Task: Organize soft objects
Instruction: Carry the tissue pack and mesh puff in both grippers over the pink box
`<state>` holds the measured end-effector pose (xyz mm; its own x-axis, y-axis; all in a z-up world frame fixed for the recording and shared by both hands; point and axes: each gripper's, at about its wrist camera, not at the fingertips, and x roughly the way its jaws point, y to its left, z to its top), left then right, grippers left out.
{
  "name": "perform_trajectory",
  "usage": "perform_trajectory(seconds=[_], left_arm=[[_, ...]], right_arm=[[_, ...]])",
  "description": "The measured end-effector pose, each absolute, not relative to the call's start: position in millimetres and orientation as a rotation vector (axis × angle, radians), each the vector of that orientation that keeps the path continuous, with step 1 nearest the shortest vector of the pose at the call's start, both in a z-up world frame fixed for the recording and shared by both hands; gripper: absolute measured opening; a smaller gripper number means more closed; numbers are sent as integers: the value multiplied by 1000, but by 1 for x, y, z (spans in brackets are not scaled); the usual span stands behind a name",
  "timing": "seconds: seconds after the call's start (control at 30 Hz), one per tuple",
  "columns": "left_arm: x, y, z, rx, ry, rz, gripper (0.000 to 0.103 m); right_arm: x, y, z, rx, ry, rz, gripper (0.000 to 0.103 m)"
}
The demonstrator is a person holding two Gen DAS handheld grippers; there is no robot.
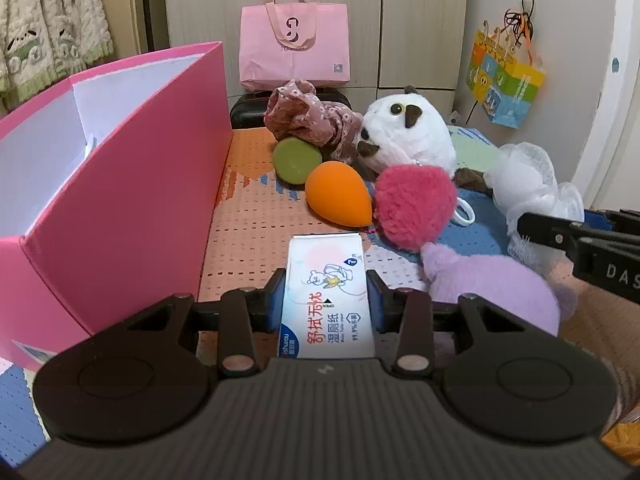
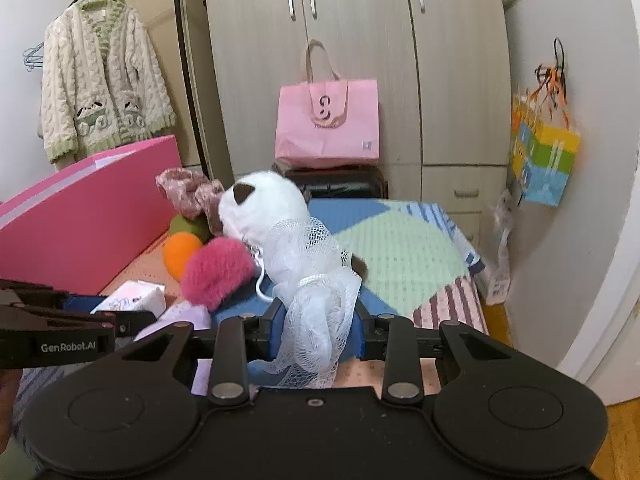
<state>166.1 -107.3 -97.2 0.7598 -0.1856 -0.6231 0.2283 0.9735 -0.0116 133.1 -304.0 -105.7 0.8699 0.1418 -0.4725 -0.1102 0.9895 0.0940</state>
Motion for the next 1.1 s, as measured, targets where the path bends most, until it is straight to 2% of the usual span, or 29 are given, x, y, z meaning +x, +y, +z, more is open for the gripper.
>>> perform_trajectory(seconds=[0.67, 1.1], left_arm=[[141, -92, -65, 12, 644, -308, 39], [117, -66, -43, -31, 668, -361, 39]], right_arm=[[100, -294, -75, 94, 437, 168, 38], [61, -280, -59, 164, 484, 353, 38]])
